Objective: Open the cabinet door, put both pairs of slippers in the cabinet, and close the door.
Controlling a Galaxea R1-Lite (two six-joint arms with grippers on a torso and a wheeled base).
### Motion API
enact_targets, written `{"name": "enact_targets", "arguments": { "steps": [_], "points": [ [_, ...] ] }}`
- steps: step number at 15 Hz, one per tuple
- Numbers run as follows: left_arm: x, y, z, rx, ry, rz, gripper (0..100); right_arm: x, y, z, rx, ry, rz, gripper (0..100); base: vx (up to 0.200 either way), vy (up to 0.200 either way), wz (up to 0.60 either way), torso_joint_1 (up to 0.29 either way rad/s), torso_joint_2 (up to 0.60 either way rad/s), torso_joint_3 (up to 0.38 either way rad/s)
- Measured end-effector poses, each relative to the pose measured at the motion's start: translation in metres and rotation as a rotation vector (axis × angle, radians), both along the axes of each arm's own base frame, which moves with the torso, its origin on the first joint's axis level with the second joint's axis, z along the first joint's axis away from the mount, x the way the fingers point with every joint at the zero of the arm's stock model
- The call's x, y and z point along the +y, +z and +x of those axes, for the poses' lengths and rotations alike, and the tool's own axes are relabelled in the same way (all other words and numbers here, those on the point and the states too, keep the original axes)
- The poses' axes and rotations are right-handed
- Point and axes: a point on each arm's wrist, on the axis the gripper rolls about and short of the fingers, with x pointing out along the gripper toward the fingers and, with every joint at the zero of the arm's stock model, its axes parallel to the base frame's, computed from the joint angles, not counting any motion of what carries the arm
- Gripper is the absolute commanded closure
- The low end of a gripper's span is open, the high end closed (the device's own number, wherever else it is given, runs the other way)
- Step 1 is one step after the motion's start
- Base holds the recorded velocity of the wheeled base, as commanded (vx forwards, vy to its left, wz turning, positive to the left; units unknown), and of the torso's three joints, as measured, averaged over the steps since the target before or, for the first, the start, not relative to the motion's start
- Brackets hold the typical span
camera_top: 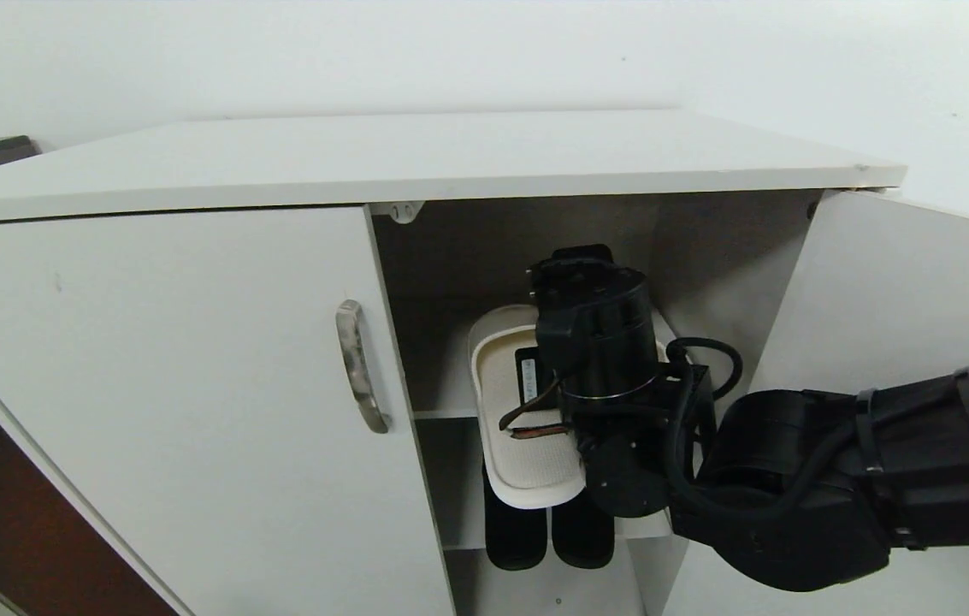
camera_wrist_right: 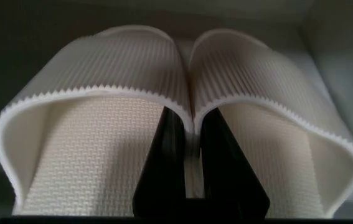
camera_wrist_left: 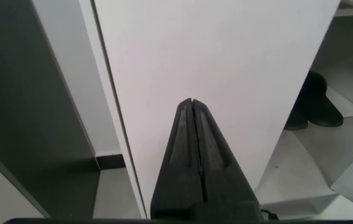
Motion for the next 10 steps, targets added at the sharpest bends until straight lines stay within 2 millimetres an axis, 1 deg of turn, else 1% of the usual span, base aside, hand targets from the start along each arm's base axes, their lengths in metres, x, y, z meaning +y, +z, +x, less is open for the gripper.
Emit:
{"name": "enact_targets", "arguments": {
  "steps": [2,4,10],
  "points": [
    [0.000,0.000,0.000,0.000,0.001,-0.001,100,0.004,0.005,0.007,-0.016,-0.005,0.003,100,0.000,0.000,0.00,0.000,0.00,0.000],
    [0.000,0.000,0.000,0.000,0.000,-0.002,100,0.006,0.005,0.022,-0.021,-0.031,-0.004,100,0.000,0.000,0.00,0.000,0.00,0.000],
    [0.000,0.000,0.000,0.000,0.001,-0.004,100,0.017,0.007,0.052,-0.013,-0.070,-0.018,100,0.000,0.000,0.00,0.000,0.00,0.000]
  ]
}}
